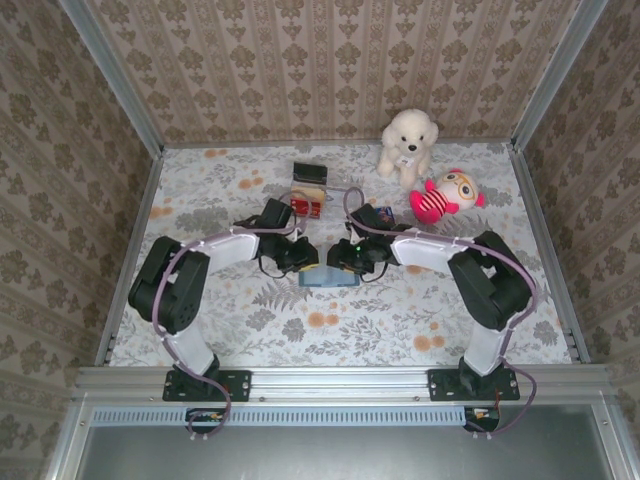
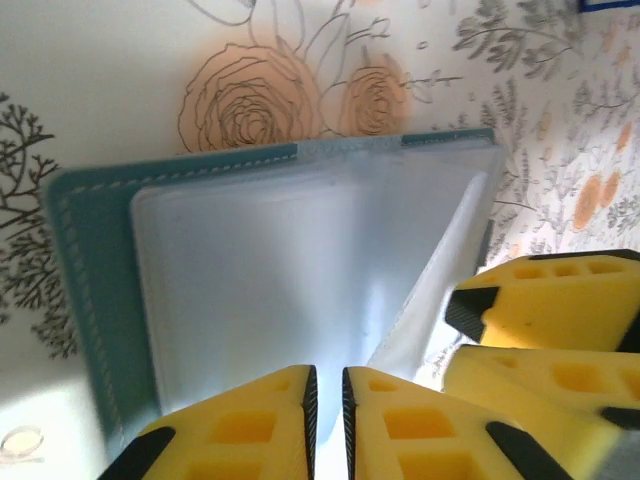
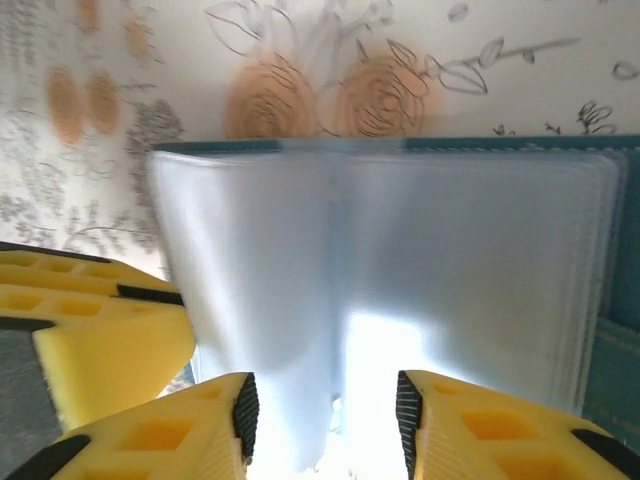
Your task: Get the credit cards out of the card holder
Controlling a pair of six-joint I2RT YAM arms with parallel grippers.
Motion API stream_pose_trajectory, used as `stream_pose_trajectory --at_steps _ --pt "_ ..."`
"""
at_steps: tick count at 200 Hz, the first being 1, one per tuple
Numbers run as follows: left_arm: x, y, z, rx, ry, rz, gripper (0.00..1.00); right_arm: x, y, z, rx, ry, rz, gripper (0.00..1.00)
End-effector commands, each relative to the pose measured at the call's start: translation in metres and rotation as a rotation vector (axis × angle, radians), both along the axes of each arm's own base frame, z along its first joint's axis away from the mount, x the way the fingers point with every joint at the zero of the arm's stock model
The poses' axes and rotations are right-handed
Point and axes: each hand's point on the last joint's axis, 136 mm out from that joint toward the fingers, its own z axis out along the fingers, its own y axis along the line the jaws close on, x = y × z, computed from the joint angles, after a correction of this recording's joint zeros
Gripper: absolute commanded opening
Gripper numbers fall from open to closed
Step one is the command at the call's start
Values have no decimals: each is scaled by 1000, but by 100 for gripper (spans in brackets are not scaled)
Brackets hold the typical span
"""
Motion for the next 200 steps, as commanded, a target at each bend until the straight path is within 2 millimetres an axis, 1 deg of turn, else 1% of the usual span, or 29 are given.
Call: stream_pose_trajectory --at_steps 1,19,20,32,44,47,49,52,55,77,83,86,88,102,106,113,116,125,140,151,163,178,192,200 --pt "13 16 45 35 -125 -6 21 6 -12 39 -5 -116 -21 48" --pt "20 34 72 86 -198 0 25 10 -25 66 -58 -220 -13 56" --pt "18 36 72 97 -194 -1 26 10 -26 67 -62 -225 -12 57" --pt "22 49 89 144 -248 4 31 13 -37 91 -89 -311 -18 64" --pt "25 59 104 180 -297 10 40 17 -50 115 -124 -400 -36 70" --pt "31 69 108 193 -310 38 42 18 -54 121 -136 -424 -43 72" --pt "33 73 111 200 -318 45 44 19 -56 126 -141 -441 -47 73" --pt "34 78 113 212 -327 54 47 20 -60 127 -161 -456 -50 74" --pt "36 83 117 222 -340 67 49 20 -65 140 -164 -496 -61 76" --pt "51 123 132 297 -408 173 67 22 -98 179 -279 -674 -96 85" --pt "54 134 136 314 -425 208 72 22 -105 189 -307 -716 -104 91" --pt "55 139 138 323 -431 221 74 22 -110 194 -323 -735 -109 97" --pt "56 142 138 328 -436 229 76 22 -112 198 -333 -751 -114 99" --pt "63 161 148 339 -494 278 86 19 -129 218 -383 -836 -134 100" --pt "64 165 152 345 -517 292 89 18 -134 222 -399 -853 -142 100" --pt "65 174 152 368 -543 307 94 17 -143 227 -432 -876 -160 100" --pt "67 177 156 376 -566 316 96 17 -148 230 -449 -885 -174 100" --pt "68 190 157 429 -603 341 100 17 -163 233 -507 -900 -211 100" --pt "70 212 158 512 -654 387 100 17 -193 232 -607 -898 -302 100" --pt "71 228 154 567 -673 424 100 18 -217 226 -686 -883 -377 100" --pt "72 245 149 616 -697 472 100 18 -243 213 -754 -851 -455 100" --pt "72 266 141 685 -708 538 100 18 -271 188 -801 -805 -525 100" --pt "72 283 131 747 -715 585 100 16 -292 167 -818 -782 -590 100" --pt "72 292 125 778 -717 602 100 15 -300 156 -830 -776 -611 100"
